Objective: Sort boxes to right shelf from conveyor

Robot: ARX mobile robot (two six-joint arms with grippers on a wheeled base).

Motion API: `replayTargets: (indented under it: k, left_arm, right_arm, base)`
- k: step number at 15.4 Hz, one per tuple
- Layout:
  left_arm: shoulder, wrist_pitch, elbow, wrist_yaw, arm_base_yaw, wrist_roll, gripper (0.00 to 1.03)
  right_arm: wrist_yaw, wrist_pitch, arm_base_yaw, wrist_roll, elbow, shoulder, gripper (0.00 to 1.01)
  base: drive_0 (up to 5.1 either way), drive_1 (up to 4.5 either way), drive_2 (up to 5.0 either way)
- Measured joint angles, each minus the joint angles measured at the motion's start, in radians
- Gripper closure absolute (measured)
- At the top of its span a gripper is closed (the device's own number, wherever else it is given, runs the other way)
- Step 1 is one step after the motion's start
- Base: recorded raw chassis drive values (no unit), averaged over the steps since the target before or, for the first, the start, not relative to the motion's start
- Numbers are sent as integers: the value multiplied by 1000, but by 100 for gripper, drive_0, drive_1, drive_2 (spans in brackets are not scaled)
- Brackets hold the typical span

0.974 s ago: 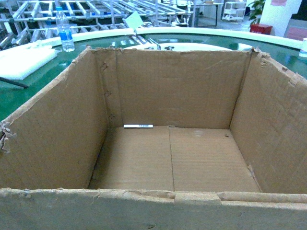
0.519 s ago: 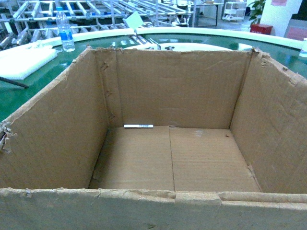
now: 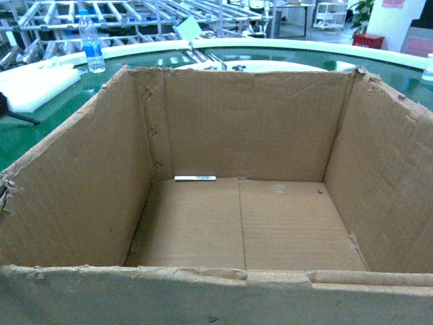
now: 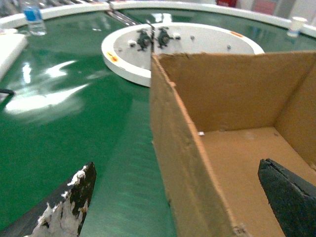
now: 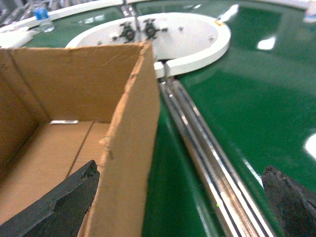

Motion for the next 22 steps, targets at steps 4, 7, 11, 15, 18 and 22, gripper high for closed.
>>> replayTargets:
  k: [4,7,11,15,18,22]
  left_arm:
    - [45,6,15,10,-20,25,5]
    - [68,2,29,-18,-9,20,5]
    - [281,94,49,-8,22,-14,5]
    - [350,123,109,-10,-32,-22,5]
    - [449,137,111,-15,-32,-33,5]
    - [462,132,124,-17,-70,-52,5]
  right_arm:
    - [-68,-33,-3,45,42,45,3]
    - [-49,-23,27,14,75,97,3]
    - [3,39,103,-21,83,233,3]
    - [29,18,207,-35,117,318,3]
    - [47,45,228,-50,145,423,3]
    - [52,66,225,-66,166,491,3]
  base:
    - [0,0,0]
    - [0,0,0]
    - [0,0,0]
    - [0,0,0]
    - [0,0,0]
    - [0,0,0]
